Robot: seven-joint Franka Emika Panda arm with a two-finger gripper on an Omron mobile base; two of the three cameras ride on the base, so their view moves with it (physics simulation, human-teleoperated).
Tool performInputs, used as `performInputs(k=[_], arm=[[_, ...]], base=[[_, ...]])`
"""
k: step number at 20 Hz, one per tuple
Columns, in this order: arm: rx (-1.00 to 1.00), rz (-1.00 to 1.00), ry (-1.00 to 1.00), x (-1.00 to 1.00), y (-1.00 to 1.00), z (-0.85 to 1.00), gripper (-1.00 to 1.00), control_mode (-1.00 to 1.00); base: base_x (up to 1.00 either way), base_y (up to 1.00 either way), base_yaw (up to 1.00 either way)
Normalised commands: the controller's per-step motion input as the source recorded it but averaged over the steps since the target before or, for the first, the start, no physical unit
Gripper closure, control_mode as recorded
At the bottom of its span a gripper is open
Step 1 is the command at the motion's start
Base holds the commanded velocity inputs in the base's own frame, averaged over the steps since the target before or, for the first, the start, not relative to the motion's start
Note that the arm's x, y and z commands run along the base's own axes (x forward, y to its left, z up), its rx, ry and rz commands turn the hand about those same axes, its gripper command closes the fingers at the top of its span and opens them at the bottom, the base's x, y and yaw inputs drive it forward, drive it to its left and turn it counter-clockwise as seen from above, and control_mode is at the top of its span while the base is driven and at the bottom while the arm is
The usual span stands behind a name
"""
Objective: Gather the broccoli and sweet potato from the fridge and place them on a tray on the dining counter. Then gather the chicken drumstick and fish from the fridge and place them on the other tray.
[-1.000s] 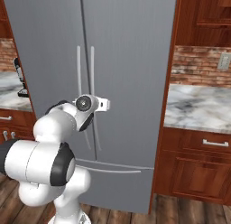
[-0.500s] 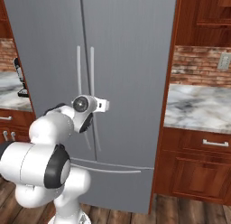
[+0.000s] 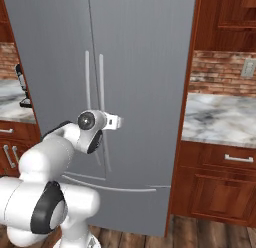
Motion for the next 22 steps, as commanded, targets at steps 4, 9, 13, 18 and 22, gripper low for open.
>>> performInputs(k=[4,9,13,18,22], arm=[[0.00,0.00,0.00,-0.45,-0.68,0.00,1.00,-1.00],[0.00,0.00,0.00,-0.47,-0.84,0.00,1.00,-1.00],[0.00,0.00,0.00,-0.37,-0.83,0.00,1.00,-1.00],[0.00,0.00,0.01,-0.51,-0.95,-0.02,1.00,-1.00],[0.00,0.00,0.03,-0.55,-1.00,-0.05,1.00,-1.00]], base=[[0.00,0.00,0.00],[0.00,0.00,0.00],[0.00,0.00,0.00],[0.00,0.00,0.00],[0.00,0.00,0.00]])
